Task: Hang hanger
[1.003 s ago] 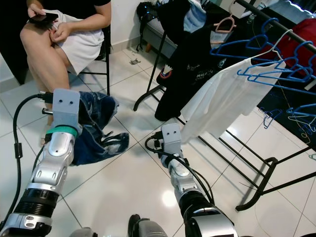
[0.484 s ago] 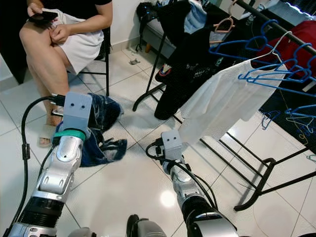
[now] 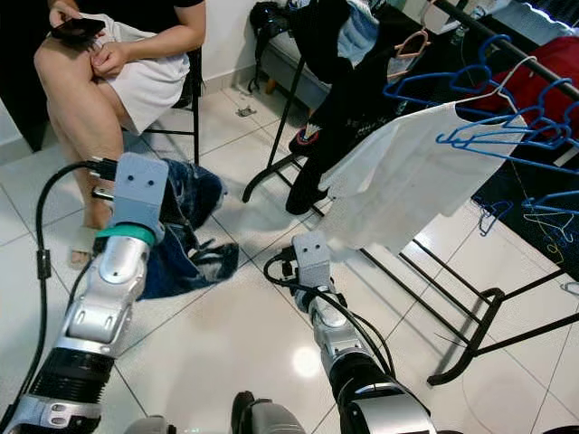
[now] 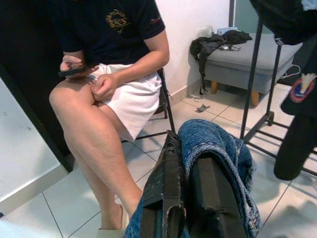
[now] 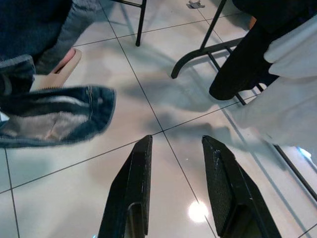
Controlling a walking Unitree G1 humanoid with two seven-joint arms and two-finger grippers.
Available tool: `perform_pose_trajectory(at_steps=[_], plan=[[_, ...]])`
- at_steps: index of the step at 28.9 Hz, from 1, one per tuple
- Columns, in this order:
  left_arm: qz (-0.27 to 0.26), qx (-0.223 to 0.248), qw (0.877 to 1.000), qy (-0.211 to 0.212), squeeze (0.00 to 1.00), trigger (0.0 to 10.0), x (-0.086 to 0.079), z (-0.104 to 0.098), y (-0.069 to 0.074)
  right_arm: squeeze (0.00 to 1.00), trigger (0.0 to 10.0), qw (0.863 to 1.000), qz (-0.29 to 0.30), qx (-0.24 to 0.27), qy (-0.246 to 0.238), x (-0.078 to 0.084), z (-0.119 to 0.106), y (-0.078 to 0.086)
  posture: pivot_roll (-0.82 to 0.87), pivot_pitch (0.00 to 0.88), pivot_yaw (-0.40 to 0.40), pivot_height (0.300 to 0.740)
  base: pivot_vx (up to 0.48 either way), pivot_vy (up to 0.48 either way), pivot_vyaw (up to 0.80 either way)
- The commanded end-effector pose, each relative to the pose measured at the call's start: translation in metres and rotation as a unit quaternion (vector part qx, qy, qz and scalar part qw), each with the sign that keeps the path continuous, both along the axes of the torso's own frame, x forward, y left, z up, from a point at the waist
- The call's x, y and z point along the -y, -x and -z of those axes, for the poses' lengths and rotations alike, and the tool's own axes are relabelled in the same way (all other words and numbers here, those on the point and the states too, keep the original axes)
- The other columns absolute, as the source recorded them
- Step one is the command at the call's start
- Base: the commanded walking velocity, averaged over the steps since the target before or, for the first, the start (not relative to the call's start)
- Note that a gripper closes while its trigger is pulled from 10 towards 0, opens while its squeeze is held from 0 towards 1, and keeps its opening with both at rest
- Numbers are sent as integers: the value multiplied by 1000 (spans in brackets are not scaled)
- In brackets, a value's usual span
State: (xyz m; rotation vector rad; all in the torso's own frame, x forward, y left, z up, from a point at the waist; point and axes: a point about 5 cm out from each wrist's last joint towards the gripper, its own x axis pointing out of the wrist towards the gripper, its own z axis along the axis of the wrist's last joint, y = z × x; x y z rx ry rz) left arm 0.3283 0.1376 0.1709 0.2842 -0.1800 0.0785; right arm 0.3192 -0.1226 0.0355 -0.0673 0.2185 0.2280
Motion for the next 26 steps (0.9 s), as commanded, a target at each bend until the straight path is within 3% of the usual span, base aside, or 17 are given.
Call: perform_pose_trajectory(at_steps=[1,3,6,10,12,15,24,26], plan=[[15,-17,1000,9,0,10000,-2,3,0,0,10000,1000,18,2,-9,6,3,4,161,76,-85,733,0,0,0],[11,-54,999,-1,0,10000,-14,20,4,0,10000,1000,18,7,-15,4,4,6,165,77,-83,733,0,0,0],[7,-72,997,-14,0,10000,-20,32,7,0,10000,1000,17,8,-17,3,4,7,165,77,-83,733,0,0,0],[7,-79,997,-14,0,10000,-22,36,9,0,10000,1000,17,8,-18,3,5,8,163,76,-82,733,0,0,0],[15,-137,990,12,0,10000,-29,68,21,0,10000,999,22,19,-25,1,1,7,111,82,-63,733,0,0,0],[24,-152,988,29,0,10000,-28,76,25,0,10000,999,24,26,-28,2,-1,5,114,86,-60,733,0,0,0],[38,-127,990,39,0,10000,-22,68,21,0,10000,998,32,36,-32,7,-6,2,104,84,-58,733,0,0,0],[59,-116,991,35,0,10000,-14,60,22,0,10000,997,35,58,-39,6,-13,1,79,86,-49,733,0,0,0]])
